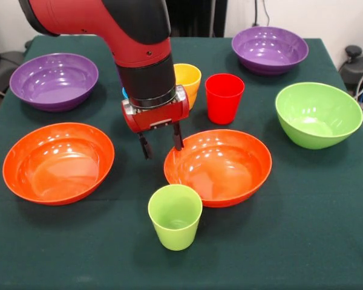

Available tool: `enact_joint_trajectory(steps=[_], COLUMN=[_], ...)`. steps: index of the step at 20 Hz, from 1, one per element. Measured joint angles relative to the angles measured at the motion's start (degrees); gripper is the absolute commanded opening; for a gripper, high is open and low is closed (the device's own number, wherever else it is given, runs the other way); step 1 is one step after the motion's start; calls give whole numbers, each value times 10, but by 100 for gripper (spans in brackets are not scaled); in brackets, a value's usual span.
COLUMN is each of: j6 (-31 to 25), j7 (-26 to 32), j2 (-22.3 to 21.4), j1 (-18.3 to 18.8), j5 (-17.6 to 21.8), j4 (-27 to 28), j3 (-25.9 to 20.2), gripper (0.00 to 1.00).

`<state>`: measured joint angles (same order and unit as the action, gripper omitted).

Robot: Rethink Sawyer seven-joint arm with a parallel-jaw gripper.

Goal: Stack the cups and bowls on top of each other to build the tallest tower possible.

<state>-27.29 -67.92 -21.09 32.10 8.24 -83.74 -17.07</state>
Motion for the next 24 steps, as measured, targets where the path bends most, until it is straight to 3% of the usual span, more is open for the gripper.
enact_joint_trajectory(steps=[12, 24], j6=[55, 57], j7=[-24, -24], j2=[31, 32], j1=[12, 9], j5=[0, -20], j4=[-22, -22], j3=[-2, -4], gripper=[100, 100])
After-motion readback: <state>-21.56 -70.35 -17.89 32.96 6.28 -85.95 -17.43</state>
